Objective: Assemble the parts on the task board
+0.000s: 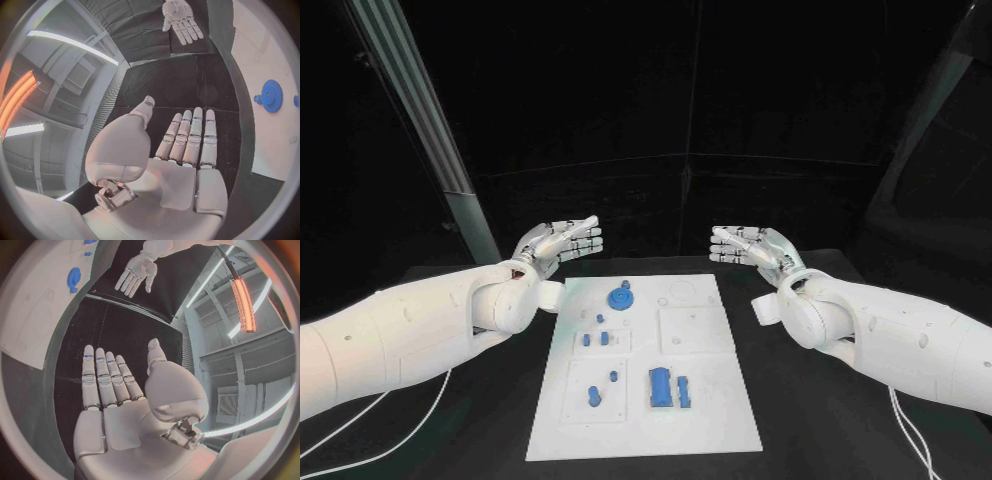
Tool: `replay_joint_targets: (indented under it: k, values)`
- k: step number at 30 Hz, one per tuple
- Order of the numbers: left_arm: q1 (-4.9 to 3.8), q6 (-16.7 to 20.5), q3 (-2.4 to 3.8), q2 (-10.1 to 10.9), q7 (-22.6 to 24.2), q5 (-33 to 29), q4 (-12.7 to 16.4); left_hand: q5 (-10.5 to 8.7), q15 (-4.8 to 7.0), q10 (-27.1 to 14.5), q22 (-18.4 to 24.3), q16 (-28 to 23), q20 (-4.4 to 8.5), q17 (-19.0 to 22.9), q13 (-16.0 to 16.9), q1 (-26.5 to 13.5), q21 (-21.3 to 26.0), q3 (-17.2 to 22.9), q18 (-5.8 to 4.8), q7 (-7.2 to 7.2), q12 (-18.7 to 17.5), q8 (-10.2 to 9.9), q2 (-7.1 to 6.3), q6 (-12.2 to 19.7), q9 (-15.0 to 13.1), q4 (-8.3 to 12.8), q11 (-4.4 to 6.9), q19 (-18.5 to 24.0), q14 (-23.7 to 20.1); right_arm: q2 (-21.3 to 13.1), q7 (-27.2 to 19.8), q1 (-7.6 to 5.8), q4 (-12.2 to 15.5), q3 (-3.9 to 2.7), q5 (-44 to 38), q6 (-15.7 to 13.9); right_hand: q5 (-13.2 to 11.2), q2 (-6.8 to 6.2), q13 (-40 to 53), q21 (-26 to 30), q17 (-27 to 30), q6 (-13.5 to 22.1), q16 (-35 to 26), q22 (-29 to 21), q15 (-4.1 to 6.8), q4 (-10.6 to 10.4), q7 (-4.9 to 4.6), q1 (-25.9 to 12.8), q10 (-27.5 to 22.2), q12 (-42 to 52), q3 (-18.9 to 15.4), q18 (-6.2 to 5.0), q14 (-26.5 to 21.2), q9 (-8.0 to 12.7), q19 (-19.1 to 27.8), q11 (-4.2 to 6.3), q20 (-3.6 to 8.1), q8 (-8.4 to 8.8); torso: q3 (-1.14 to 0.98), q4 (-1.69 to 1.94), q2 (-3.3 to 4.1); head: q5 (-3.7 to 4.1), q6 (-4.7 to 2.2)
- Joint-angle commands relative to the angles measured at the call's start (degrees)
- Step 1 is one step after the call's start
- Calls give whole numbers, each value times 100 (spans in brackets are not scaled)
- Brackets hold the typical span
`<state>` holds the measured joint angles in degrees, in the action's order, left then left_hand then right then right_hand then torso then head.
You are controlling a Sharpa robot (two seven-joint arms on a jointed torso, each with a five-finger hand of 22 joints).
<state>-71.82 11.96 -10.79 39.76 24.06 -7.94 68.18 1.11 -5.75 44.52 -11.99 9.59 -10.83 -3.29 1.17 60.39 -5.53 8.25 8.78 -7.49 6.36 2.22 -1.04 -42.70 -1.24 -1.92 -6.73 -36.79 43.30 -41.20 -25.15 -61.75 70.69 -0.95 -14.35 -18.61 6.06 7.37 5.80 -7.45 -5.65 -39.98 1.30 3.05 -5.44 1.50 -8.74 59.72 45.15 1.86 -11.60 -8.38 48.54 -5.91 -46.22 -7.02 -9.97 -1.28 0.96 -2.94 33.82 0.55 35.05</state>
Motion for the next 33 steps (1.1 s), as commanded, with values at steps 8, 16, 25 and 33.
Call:
replay_joint_targets:
  k: [8, 16, 25, 33]
  values:
    - [496, 1478, 465, 217, 276, 376, 954, -111, 575, -2165, 581, -466, 527, 329, -117, -2936, 553, -388, -385, 749, -636, -222, 104, 2076, 124, 192, 673, 1789, -2106, -184, -273, 79, 1077, 48, 828, -1475, -606, -737, -580, 745, 565, 1969, -130, -305, 544, -150, 430, -2939, -2222, -186, 574, 374, -2391, 591, 2276, 702, 490, 128, -96, 294, -264, -55, -67]
    - [989, 2756, 916, 420, 495, 683, 1853, -111, 575, -2832, 763, -959, 1083, 329, -117, -3838, 553, -825, -878, 749, -636, -222, 104, 2714, 124, 192, 673, 2338, -2753, -326, -437, 148, 1805, 88, 1349, -2398, -606, -737, -580, 745, 565, 2539, -130, -305, 544, -150, 874, -3787, -2866, -186, 734, 838, -3080, 591, 2930, 702, 997, 128, -96, 294, -264, -55, -67]
    - [1166, 3216, 1079, 493, 574, 794, 2177, -111, 575, -3345, 1199, -959, 1083, 329, -117, -4534, 553, -825, -878, 749, -636, -222, 104, 3207, 124, 192, 673, 2750, -3251, -349, -464, 159, 1926, 95, 1435, -2551, -606, -737, -580, 745, 565, 3007, -130, -305, 544, -150, 874, -4488, -3394, -186, 1160, 838, -3648, 591, 3477, 702, 997, 128, -96, 294, -264, -55, -67]
    - [1166, 3216, 1079, 493, 574, 794, 2177, -111, 575, -3647, 1199, -959, 1083, 329, -117, -4949, 553, -825, -878, 749, -636, -222, 104, 3499, 124, 192, 673, 3012, -3552, -349, -464, 159, 1926, 95, 1435, -2551, -606, -737, -580, 745, 565, 3283, -130, -305, 544, -150, 874, -4901, -3702, -186, 1160, 838, -3985, 591, 3793, 702, 997, 128, -96, 294, -264, -55, -67]
